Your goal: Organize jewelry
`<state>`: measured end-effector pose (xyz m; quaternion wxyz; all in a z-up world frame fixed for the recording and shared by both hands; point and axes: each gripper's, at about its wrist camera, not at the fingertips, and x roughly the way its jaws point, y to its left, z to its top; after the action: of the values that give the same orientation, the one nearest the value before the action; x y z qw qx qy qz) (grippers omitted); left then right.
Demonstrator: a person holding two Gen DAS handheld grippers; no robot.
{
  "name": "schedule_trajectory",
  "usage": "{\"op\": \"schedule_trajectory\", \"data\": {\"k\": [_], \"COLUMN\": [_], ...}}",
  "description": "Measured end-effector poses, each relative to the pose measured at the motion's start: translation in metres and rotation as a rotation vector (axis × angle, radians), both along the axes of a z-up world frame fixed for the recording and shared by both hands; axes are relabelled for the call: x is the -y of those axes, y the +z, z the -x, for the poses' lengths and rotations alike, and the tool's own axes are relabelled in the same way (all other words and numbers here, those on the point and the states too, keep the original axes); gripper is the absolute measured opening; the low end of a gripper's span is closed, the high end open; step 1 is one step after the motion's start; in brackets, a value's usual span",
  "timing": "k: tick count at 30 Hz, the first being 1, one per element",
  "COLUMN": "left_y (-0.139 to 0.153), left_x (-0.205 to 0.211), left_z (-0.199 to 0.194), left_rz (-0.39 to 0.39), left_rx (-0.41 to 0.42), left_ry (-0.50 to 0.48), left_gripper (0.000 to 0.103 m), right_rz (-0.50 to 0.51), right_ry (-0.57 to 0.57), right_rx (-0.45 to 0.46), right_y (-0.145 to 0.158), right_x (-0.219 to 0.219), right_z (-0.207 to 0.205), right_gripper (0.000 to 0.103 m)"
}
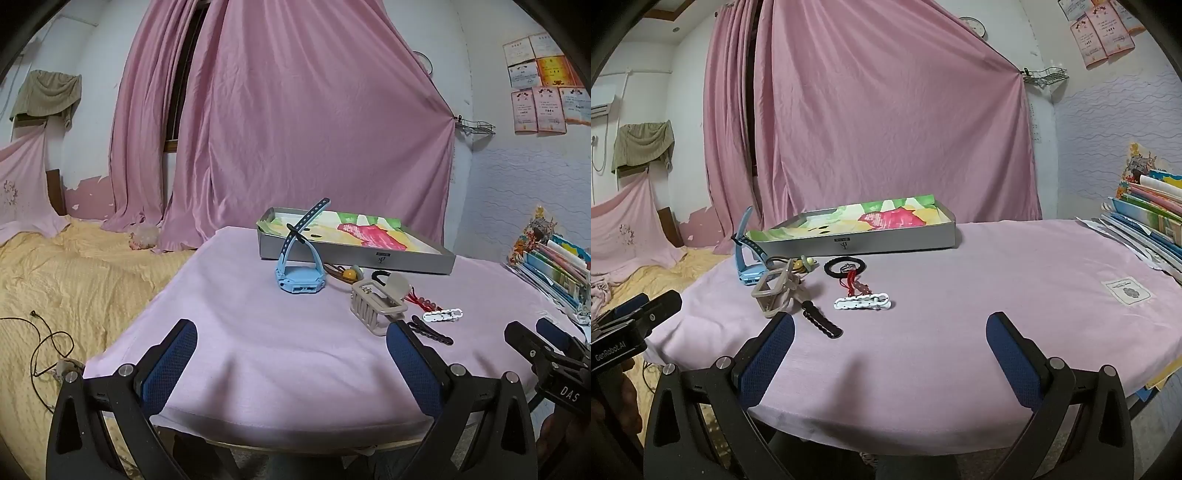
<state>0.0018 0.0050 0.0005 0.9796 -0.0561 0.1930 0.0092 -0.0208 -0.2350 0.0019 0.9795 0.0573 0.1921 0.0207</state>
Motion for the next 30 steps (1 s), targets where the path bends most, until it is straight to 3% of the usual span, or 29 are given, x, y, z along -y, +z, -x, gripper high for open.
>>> {"op": "schedule_trajectory", "data": {"k": [30], "left_y": [0.0010], "left_x": [-0.0006], "left_z": [0.0003], "left_rz": [0.004], "left_rx": [0.002], "left_ry": [0.000], "left_gripper": [0.103], "right_rz": [-0.002], "right_ry": [0.001], "right_rx": [0.003], "right_y": [-0.0011], "right_x": [-0.0008], "right_z": [-0.0017], "right_gripper": [0.102]}}
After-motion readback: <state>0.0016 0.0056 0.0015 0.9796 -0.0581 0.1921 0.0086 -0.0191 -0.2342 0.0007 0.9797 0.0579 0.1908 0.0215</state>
